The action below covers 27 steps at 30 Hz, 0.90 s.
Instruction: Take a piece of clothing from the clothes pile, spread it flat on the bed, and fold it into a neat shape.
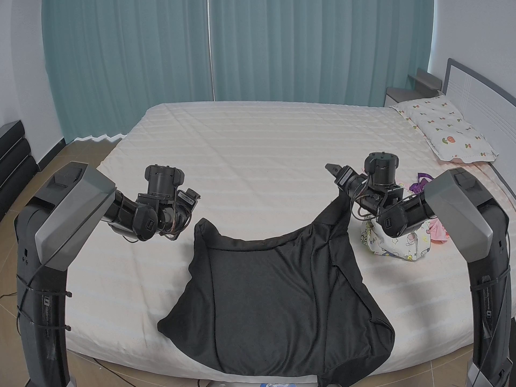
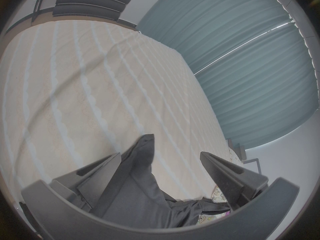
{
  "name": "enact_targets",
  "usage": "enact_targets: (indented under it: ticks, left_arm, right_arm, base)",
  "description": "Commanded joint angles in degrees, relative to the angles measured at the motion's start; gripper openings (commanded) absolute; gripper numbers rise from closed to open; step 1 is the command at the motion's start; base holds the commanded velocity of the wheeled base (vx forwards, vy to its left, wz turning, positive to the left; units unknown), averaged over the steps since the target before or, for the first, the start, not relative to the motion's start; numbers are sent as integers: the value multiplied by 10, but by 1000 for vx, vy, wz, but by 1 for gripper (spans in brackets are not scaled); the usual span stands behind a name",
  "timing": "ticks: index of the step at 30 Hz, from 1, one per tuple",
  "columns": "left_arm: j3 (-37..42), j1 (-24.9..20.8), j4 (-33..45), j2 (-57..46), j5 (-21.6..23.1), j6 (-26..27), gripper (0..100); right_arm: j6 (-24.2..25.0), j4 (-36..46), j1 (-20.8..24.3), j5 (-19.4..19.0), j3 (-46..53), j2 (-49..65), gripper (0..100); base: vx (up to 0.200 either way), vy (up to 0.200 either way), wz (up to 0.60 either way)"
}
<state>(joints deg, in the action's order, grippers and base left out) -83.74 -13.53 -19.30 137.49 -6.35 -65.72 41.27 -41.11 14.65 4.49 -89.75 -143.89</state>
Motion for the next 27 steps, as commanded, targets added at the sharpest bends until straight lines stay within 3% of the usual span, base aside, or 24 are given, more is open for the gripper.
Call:
enact_targets:
  ticks: [1, 11, 15, 27]
  left_arm:
    - [2, 4, 3, 12, -2, 0, 100]
    - [107, -3, 11, -76, 13, -1, 100]
    - [167, -2, 8, -107, 67, -13, 100]
    - [211, -2, -19, -113, 109, -72, 100]
  right_arm:
    - [-10, 38, -17, 14, 3, -30, 100]
    - [-15, 113, -25, 10, 81, 26, 100]
    - [-37, 115, -18, -8, 143, 37, 100]
    - [-74, 117, 18, -11, 191, 17, 100]
  base:
    - [0, 0, 0]
    - [0, 0, 0]
    - [0, 0, 0]
    - [0, 0, 0]
